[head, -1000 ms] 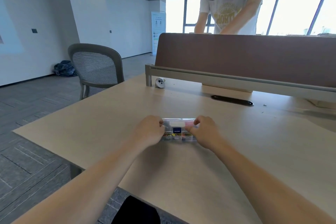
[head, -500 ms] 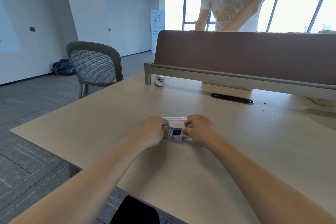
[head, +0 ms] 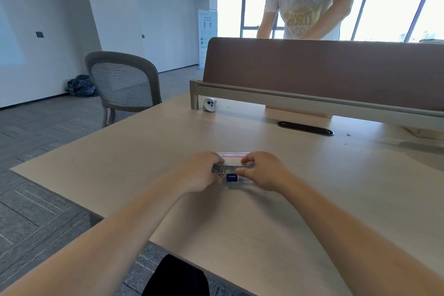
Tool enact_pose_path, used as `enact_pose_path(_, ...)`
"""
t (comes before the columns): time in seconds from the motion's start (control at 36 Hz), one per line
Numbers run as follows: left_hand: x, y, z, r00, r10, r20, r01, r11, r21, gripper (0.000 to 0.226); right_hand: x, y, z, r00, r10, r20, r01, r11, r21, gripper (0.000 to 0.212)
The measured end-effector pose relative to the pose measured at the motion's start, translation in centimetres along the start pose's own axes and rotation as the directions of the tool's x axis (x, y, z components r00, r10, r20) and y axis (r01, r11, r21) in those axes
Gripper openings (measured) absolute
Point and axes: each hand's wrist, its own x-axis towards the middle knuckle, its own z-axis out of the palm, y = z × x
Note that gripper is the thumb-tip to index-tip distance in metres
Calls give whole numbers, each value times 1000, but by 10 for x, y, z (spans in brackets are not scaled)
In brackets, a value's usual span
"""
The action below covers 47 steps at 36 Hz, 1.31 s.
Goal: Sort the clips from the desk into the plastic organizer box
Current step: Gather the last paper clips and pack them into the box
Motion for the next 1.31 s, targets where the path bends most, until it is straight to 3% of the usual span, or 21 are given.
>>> enact_pose_path(0.17,0,-4,1,998,26,-53,-25,1000,6,19,-2,1,0,999,-26,-24,24,998,-60,48)
enact_pose_path(0.42,-5,-2,-7,998,20,-56,-21,1000,-12,23,-4,0,-9,997,-82,-16,76,974,-211,43)
enact_pose_path(0.67,-7,2,-3,997,37,-61,-35,999,19,14,0,6,-2,997,-78,-23,70,967,-245,35)
enact_pose_path(0.86,-4,8,-2,997,35,-62,-32,998,54,35,0,3,4,994,-101,-51,88,974,-208,44)
enact_pose_path(0.97,-6,12,0,997,52,-60,-49,997,51,32,0,4,9,984,-168,-65,148,959,-240,55)
enact_pose_path(1.08,-7,14,2,997,43,-69,-39,998,57,12,4,1,13,975,-212,-61,185,935,-302,52)
enact_pose_path(1.31,-5,16,-1,997,24,-68,-21,999,43,20,6,0,21,958,-277,-74,222,880,-420,44)
